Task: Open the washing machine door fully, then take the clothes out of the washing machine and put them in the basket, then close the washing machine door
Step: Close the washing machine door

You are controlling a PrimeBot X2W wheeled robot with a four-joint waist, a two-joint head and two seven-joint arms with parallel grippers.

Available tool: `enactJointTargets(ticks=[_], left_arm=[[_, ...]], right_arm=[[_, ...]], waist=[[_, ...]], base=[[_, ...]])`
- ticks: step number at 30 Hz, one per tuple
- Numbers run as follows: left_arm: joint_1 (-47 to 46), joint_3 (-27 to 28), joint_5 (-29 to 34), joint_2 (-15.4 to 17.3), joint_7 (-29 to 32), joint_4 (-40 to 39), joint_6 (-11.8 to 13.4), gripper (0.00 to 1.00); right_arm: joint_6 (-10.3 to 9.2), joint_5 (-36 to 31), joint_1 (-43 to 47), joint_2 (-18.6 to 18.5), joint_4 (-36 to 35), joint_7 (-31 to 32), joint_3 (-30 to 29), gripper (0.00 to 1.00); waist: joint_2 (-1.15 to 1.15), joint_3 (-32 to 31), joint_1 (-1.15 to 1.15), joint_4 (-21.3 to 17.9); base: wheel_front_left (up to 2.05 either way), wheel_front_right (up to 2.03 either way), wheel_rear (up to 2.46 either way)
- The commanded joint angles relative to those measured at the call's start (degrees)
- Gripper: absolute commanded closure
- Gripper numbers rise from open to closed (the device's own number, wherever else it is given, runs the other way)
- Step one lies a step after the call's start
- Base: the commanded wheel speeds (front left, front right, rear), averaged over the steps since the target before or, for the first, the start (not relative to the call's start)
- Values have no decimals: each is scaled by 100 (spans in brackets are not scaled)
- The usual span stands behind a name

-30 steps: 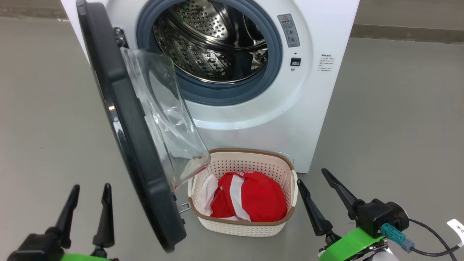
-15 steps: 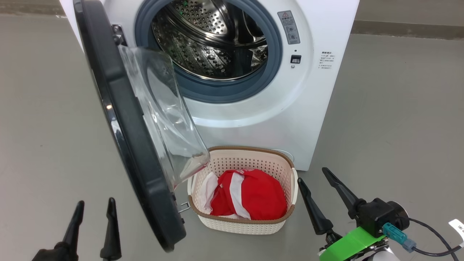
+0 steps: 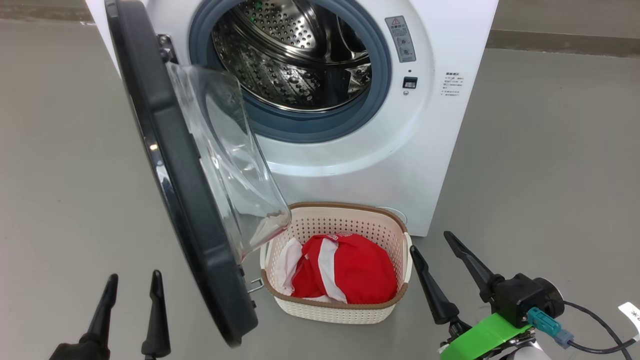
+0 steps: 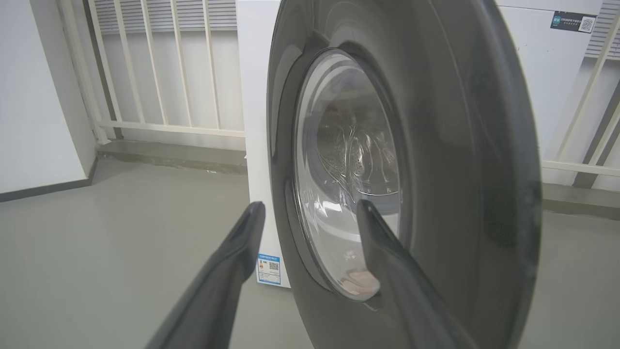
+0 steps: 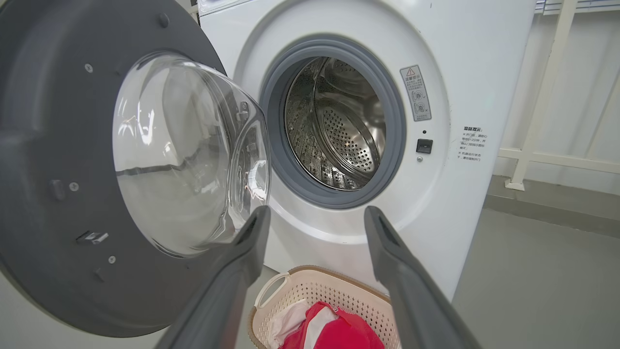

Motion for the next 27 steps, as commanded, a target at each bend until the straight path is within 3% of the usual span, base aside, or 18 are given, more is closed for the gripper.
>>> enactJointTargets(ticks=[1, 4, 6, 8, 15, 22, 27], left_arm=[[-101, 229, 62, 47, -69, -180, -43, 0], [-102, 257, 152, 22, -69, -202, -85, 0], [-104, 280, 192, 10, -69, -200, -116, 36], [-112, 313, 142, -31, -69, -185, -174, 100], [-317, 440, -384, -145, -70, -89, -494, 100], [-744, 740, -2093, -361, 304, -231, -863, 100], [-1044, 943, -3769, -435, 1079, -448, -837, 100]], right_arm=[[25, 44, -36, 15, -144, -36, 132, 0], [25, 41, -34, 15, -138, -36, 131, 0], [25, 48, -35, 15, -134, -36, 141, 0], [25, 58, -35, 15, -133, -36, 147, 0], [25, 87, -27, 15, -134, -36, 120, 0], [25, 113, -43, 15, -151, -36, 117, 0], [25, 112, -36, 15, -143, -36, 81, 0]], waist=[[0, 3, 0, 6], [0, 6, 0, 13], [0, 4, 0, 12], [0, -1, 0, 12], [0, -15, 0, 18], [0, -12, 0, -2], [0, 7, 0, -35]], base=[[0, 0, 0], [0, 0, 0], [0, 0, 0], [0, 0, 0], [0, 0, 0], [0, 0, 0], [0, 0, 0]])
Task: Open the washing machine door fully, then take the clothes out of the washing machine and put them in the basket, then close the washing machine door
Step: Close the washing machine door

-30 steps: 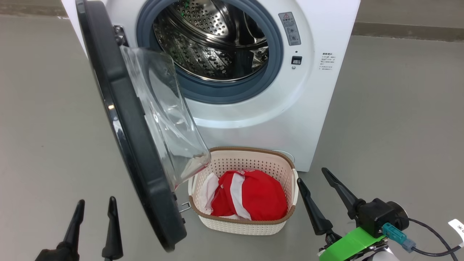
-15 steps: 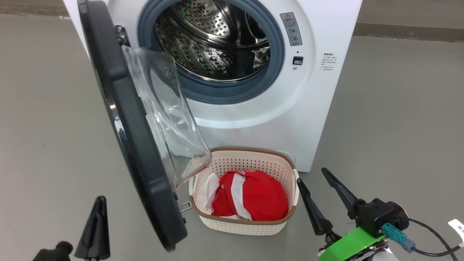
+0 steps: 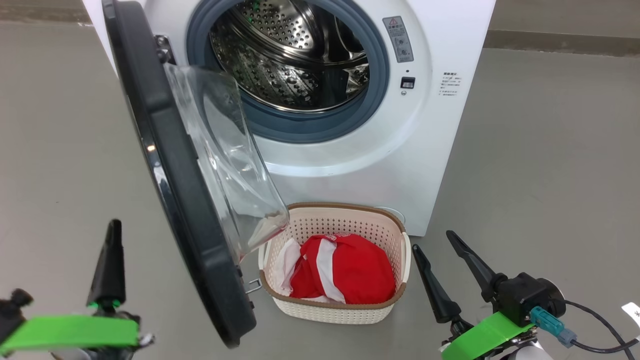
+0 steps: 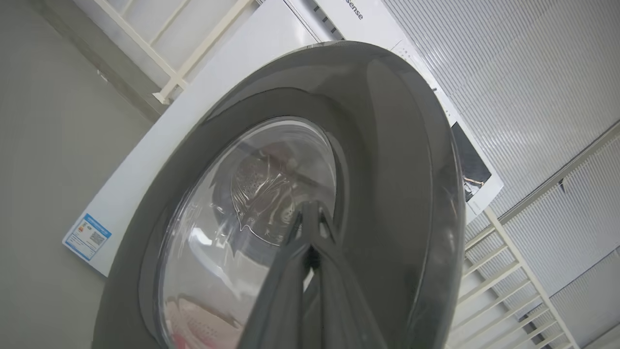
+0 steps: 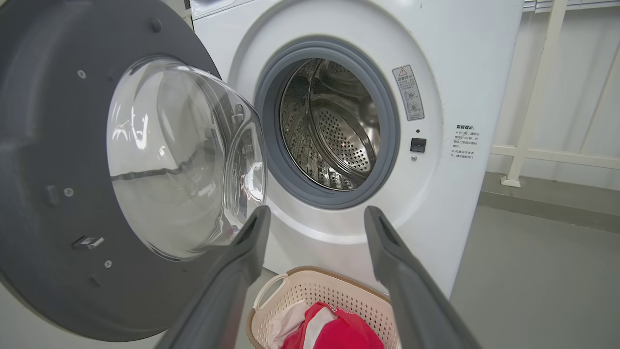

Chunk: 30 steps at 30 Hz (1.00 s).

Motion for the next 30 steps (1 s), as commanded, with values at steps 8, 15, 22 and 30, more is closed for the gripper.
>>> enactJointTargets(ticks=[8, 15, 22, 30], left_arm=[[-596, 509, -3620, 25, 1369, -904, 1178, 100], [-498, 448, -4287, 47, 1974, -1517, 1841, 100], [-378, 338, -4387, 56, 2159, -1746, 2067, 100], [-422, 274, -4415, 49, 2128, -1773, 2069, 100]], right_arm=[[25, 16, -50, 14, -146, -36, 112, 0], [25, 25, -95, 14, -140, -36, 161, 0], [25, 49, -114, 14, -135, -36, 190, 0], [25, 61, -195, 14, -172, -36, 214, 0]], waist=[[0, 81, 0, -82], [0, 150, 0, -155], [0, 169, 0, -260], [0, 284, 0, -481]], base=[[0, 0, 0], [0, 0, 0], [0, 0, 0], [0, 0, 0]])
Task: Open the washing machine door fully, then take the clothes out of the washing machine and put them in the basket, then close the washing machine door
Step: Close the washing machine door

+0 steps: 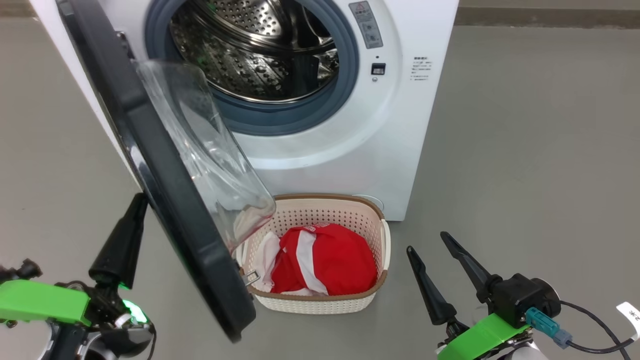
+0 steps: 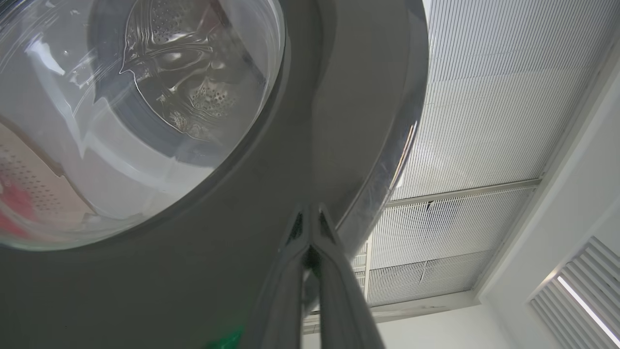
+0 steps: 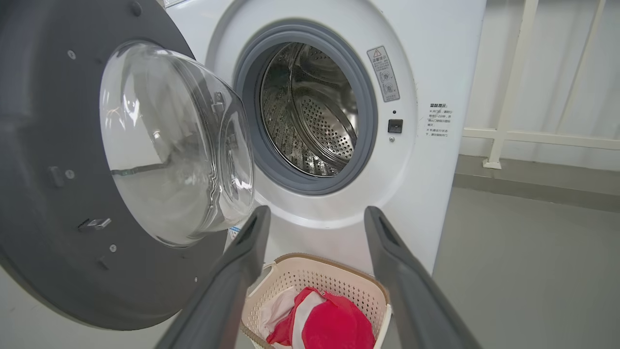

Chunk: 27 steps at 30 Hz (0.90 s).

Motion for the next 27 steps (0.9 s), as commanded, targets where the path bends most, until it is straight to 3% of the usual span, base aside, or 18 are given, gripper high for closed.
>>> enactJointTargets(ticks=[1, 27], left_arm=[[-154, 57, -38, 75, 42, -175, -15, 100], [-1012, -374, -645, 51, -428, 310, -337, 100]], right_arm=[[25, 43, -194, 14, -163, -36, 105, 0], [25, 9, -474, 14, -235, -36, 25, 0]], waist=[[0, 64, 0, -85], [0, 573, 0, -945]], base=[[0, 0, 0], [0, 0, 0]])
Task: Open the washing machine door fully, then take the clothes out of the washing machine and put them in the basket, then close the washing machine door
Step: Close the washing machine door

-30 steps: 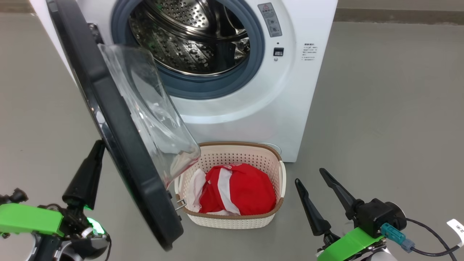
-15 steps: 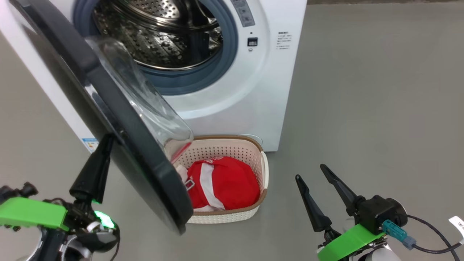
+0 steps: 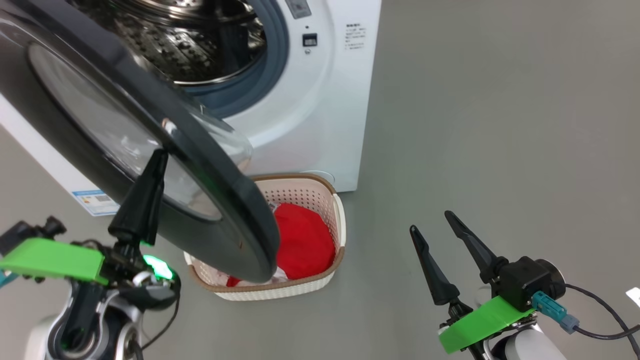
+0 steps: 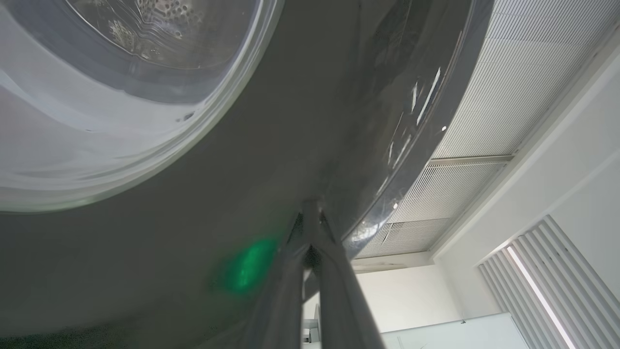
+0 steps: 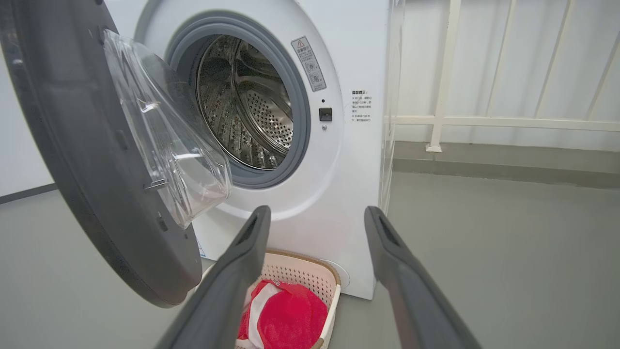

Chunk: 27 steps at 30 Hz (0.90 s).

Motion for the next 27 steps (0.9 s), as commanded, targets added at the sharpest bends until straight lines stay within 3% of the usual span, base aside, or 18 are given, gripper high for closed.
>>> enactJointTargets(ticks=[1, 27], left_arm=[[-256, 106, -34, 63, -14, -93, -82, 100], [-1843, 80, 62, 106, -737, 899, -334, 100]], right_arm=[[25, 18, -216, 15, -163, -36, 122, 0], [25, -12, -468, 15, -260, -36, 111, 0]], waist=[[0, 85, 0, -84], [0, 677, 0, -802]], base=[[0, 0, 0], [0, 0, 0]])
